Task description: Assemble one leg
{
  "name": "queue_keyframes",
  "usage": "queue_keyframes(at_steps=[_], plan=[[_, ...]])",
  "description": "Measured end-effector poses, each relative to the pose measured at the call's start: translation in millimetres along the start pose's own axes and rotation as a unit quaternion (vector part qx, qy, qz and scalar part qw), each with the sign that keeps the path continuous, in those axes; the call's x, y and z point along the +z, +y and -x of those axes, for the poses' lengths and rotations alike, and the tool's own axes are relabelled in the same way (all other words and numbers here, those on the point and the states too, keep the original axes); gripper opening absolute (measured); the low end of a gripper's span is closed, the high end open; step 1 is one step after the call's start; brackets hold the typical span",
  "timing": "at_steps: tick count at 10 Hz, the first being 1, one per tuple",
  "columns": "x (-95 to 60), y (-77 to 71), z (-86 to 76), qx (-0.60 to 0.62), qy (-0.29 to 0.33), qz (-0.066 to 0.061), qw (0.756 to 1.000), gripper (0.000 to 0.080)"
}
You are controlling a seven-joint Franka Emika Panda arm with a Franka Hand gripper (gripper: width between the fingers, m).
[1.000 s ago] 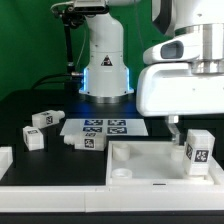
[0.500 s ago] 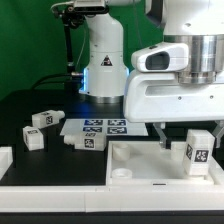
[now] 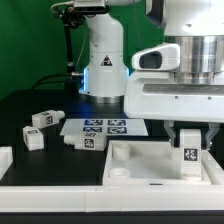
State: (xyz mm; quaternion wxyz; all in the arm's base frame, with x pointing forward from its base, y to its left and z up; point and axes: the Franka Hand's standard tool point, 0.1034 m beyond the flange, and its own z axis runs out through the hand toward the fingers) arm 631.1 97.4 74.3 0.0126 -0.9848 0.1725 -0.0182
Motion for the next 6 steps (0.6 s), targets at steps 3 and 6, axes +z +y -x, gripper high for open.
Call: queue_keyframes(at_steps=[3,6], plan=[[1.6,-8.1,5.4,0.167,0.002,-0.002,0.986,0.0289],[1.5,-16.8,3.5,0.375,0.003,-0.038,0.926,0.0291]])
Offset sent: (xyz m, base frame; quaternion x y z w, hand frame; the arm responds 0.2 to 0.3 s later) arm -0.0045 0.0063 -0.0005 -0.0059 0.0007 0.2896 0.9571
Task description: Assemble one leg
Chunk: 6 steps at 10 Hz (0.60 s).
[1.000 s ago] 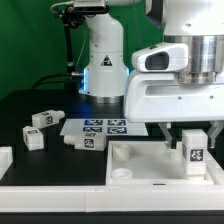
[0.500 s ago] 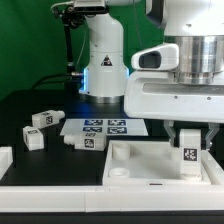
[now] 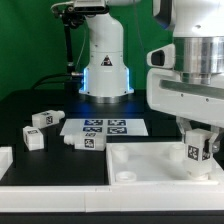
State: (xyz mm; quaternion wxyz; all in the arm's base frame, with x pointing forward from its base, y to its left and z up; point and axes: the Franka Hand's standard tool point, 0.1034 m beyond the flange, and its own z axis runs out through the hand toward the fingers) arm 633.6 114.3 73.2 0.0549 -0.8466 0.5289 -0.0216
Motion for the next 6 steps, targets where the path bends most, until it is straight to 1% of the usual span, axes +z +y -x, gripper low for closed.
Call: queue_keyframes(at_steps=[1,2,4,5,6], plan=[[1.3,-0.3,-0.2,0.07,-0.005,-0.014,0.997,0.0291],[1.0,-0.7,0.0,0.087,-0.008,-0.016,0.996,0.0291],[1.2,-0.7,0.1,0.078,-0.008,-0.016,0.997,0.0291],[1.4,-0.4,0.4,0.029,-0.003,-0.012,0.999,0.0389],[1.3,-1.6,1.5,-0.043,0.003,-0.009,0.999,0.0567]])
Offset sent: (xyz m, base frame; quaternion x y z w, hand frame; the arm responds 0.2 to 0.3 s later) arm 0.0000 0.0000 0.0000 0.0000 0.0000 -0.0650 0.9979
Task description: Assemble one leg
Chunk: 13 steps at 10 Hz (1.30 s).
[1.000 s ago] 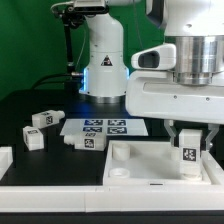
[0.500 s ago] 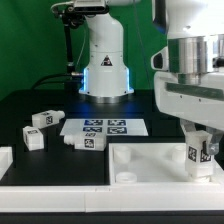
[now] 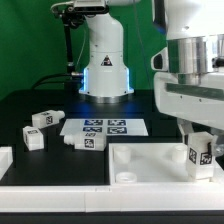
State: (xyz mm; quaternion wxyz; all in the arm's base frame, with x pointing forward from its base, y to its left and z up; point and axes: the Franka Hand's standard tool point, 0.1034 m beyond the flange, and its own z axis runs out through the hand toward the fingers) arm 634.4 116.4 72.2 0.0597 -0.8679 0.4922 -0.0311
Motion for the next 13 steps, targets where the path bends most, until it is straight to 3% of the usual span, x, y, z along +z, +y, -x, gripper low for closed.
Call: queue_keyframes(at_steps=[1,2,3,7,8,9,10,12,13], plan=[[-0.6,-2.1,1.3,-0.101,0.006,0.009,0.995,0.0567],[-0.9,-5.6,5.5,-0.18,0.008,0.016,0.983,0.0632],[0.3,-7.1,12.2,-0.232,0.006,0.018,0.973,0.0644],[0.0,-6.4,9.1,-0.365,0.005,0.019,0.931,0.0649],[-1.4,-7.4,6.6,-0.419,0.009,0.023,0.907,0.0649],[-3.8,-9.0,0.7,-0.499,0.013,0.027,0.866,0.0649],[-4.9,-10.1,-1.0,-0.516,0.014,0.026,0.856,0.0649],[-4.5,-9.8,-0.9,-0.505,0.015,0.026,0.862,0.0622],[-4.5,-9.8,-1.0,-0.505,0.015,0.026,0.862,0.0447]])
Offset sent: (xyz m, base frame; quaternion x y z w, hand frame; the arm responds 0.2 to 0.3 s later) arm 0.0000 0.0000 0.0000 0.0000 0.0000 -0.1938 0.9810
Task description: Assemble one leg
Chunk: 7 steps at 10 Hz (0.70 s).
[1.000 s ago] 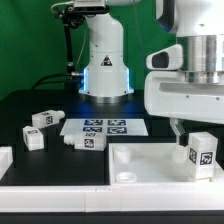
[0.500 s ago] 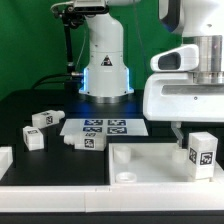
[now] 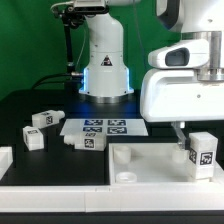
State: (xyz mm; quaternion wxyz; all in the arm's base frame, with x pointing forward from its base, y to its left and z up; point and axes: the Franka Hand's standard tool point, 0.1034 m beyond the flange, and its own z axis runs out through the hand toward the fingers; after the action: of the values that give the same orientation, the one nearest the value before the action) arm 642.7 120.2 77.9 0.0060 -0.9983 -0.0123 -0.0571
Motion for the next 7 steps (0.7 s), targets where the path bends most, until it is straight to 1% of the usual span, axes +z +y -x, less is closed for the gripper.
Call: queue_keyframes(at_steps=[1,2,3,4,5,6,7], plan=[[0.0,1.7,-0.2,0.017,0.0,0.001,1.0,0.0447],[0.2,4.4,-0.1,0.061,0.0,0.002,0.998,0.0288],[0.1,5.0,0.0,0.107,0.0,0.002,0.994,0.0288],[0.0,6.0,0.8,0.174,0.001,0.004,0.985,0.0288],[0.4,6.4,3.3,0.251,0.0,0.004,0.968,0.0288],[1.0,7.1,4.4,0.329,-0.001,0.004,0.944,0.0288],[1.2,8.8,4.3,0.388,-0.006,-0.003,0.922,0.0288]])
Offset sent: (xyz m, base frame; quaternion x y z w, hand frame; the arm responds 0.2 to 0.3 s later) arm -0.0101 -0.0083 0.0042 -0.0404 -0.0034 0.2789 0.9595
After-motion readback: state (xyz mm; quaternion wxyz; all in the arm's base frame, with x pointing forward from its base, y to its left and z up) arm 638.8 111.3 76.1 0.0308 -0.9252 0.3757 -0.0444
